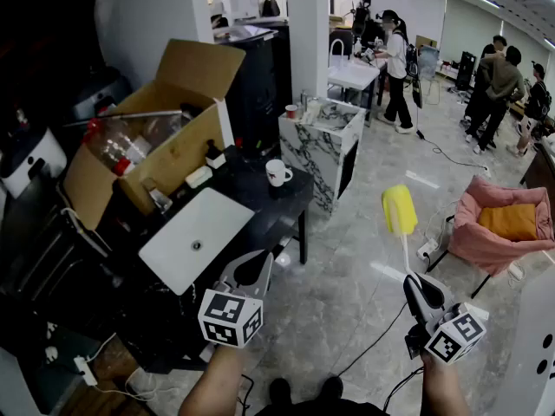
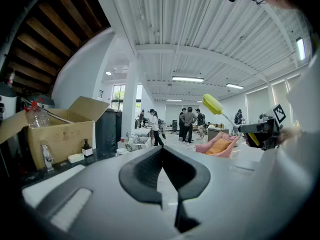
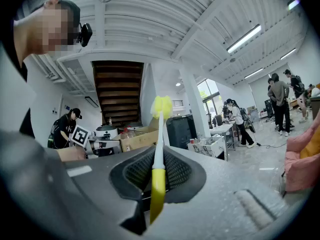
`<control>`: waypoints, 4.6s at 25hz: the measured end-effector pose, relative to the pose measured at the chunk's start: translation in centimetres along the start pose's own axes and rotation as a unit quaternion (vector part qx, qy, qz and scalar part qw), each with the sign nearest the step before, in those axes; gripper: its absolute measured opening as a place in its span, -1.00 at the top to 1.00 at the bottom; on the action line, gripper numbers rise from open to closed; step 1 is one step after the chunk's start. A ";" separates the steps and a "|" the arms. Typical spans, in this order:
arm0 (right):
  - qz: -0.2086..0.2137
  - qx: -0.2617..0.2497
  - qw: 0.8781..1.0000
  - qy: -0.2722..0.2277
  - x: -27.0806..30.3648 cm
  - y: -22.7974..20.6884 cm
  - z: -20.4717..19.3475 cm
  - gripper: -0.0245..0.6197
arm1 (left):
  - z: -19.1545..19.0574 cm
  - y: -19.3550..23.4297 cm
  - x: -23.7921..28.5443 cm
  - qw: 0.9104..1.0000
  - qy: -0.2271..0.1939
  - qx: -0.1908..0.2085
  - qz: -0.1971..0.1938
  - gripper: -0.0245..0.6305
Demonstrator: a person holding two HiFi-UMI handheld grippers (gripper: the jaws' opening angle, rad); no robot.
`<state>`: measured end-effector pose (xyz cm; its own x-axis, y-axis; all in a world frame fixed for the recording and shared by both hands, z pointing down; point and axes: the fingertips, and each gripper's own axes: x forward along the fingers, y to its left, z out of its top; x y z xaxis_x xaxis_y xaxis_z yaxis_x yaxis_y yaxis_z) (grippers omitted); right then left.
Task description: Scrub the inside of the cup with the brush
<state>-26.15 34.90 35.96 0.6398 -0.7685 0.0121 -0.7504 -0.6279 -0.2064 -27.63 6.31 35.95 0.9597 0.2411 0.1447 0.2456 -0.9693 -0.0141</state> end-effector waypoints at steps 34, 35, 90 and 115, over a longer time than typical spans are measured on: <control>0.094 0.091 0.991 -0.017 -3.0 -7.3 -0.1 0.79 | 0.2 -8.5 6.1 1.000 0.007 -0.005 0.016 0.86; 0.096 0.094 0.991 -0.015 -2.5 -7.5 -0.2 0.79 | 0.2 -8.1 6.5 1.000 0.007 -0.006 0.017 0.86; 0.341 0.096 0.927 0.122 52.4 -21.9 2.0 0.79 | -0.8 23.4 35.5 0.982 0.047 -0.064 0.170 0.60; 0.501 0.066 0.836 0.213 61.0 -14.5 -0.7 0.79 | -9.8 24.4 36.1 0.947 0.105 -0.178 0.245 -0.30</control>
<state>23.59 -2.95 40.37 -0.4375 -0.8925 0.1100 -0.8317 0.3551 -0.4269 11.67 -9.15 50.52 0.8890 -0.2203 0.4014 -0.3191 -0.9268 0.1979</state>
